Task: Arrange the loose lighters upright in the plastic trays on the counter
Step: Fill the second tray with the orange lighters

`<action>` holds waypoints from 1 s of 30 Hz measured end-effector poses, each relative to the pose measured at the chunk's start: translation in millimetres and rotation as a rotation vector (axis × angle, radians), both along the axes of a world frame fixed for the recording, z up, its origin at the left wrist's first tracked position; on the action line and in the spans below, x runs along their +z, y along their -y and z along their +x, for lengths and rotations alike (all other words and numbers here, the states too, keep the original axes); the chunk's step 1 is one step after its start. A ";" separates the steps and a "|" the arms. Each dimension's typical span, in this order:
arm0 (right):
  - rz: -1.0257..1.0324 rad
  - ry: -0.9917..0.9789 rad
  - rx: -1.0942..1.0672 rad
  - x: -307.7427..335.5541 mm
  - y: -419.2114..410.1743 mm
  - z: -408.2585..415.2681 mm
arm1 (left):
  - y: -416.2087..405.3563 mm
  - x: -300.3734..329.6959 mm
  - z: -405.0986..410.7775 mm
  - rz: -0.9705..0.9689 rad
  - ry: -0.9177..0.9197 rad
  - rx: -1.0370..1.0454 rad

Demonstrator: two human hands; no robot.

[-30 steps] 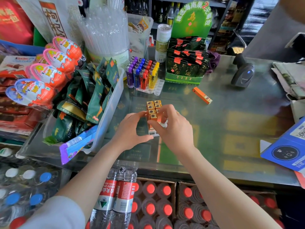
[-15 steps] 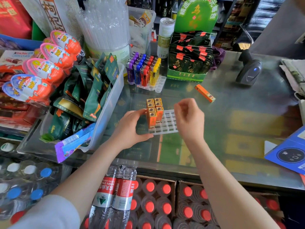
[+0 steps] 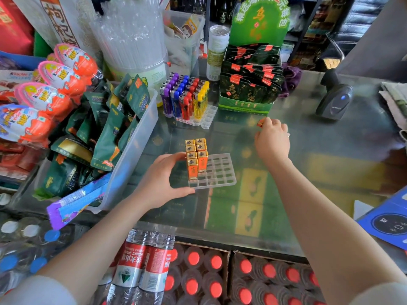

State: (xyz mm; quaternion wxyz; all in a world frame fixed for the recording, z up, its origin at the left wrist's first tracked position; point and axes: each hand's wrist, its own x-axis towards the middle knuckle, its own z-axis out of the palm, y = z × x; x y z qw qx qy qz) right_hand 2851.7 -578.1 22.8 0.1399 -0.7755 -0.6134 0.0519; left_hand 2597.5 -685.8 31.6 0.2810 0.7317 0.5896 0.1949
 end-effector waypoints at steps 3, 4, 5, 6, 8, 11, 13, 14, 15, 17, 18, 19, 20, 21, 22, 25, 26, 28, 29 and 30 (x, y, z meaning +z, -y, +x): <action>-0.037 0.017 0.120 3.4 1.7 -1.7 | 0.2 1.0 0.9 -0.004 -0.001 0.006; -0.038 -0.024 0.197 4.5 6.4 -4.4 | 0.3 1.1 0.9 -0.004 0.000 0.007; -0.025 -0.064 0.281 6.2 13.8 -8.6 | -0.1 0.7 0.6 -0.002 0.002 0.006; -0.002 -0.096 0.359 7.7 22.9 -13.8 | -0.4 0.6 0.2 0.004 0.008 0.002; 0.066 -0.201 0.453 12.7 43.0 -25.6 | -1.0 0.3 -0.1 0.020 0.021 -0.009; 0.145 -0.500 0.465 24.6 69.8 -40.6 | -1.6 -2.3 -1.0 0.039 0.030 -0.022; 0.154 -0.655 0.462 30.5 83.8 -46.3 | -1.9 -5.9 -2.4 0.052 0.026 -0.029; 0.154 -0.712 0.449 32.9 89.1 -48.1 | -1.9 -7.3 -3.0 0.054 0.022 -0.029; 0.155 -0.760 0.422 35.1 93.6 -49.6 | -2.3 -8.5 -3.6 0.051 0.019 -0.029; 0.175 -0.840 0.348 38.2 100.7 -52.6 | -2.9 -9.5 -4.2 0.048 0.023 -0.030; 0.183 -0.894 0.314 39.1 104.0 -54.5 | -3.0 -9.4 -4.3 0.049 0.024 -0.031; 0.182 -0.964 0.283 39.2 107.3 -56.9 | -2.7 -9.0 -4.0 0.051 0.025 -0.032; 0.173 -1.040 0.257 39.0 110.4 -59.5 | -2.2 -8.5 -3.6 0.054 0.027 -0.031; 0.157 -1.107 0.237 38.2 113.0 -62.4 | -1.9 -8.4 -3.4 0.055 0.030 -0.030; 0.135 -1.156 0.221 36.8 114.6 -65.0 | -1.4 -8.1 -3.5 0.055 0.034 -0.029; 0.072 -1.185 0.234 35.5 115.7 -68.8 | -0.6 -8.6 -4.4 0.053 0.041 -0.025; 0.054 -1.164 0.262 36.3 115.8 -68.9 | -0.7 -9.0 -5.0 0.050 0.039 -0.023; 0.030 -1.119 0.334 37.8 117.4 -68.4 | -0.9 -9.6 -5.5 0.046 0.033 -0.021; 0.026 -1.103 0.364 38.1 118.5 -68.7 | -1.1 -9.7 -5.4 0.049 0.032 -0.024; 0.021 -1.094 0.383 38.2 119.8 -69.3 | -1.3 -9.9 -5.5 0.052 0.032 -0.027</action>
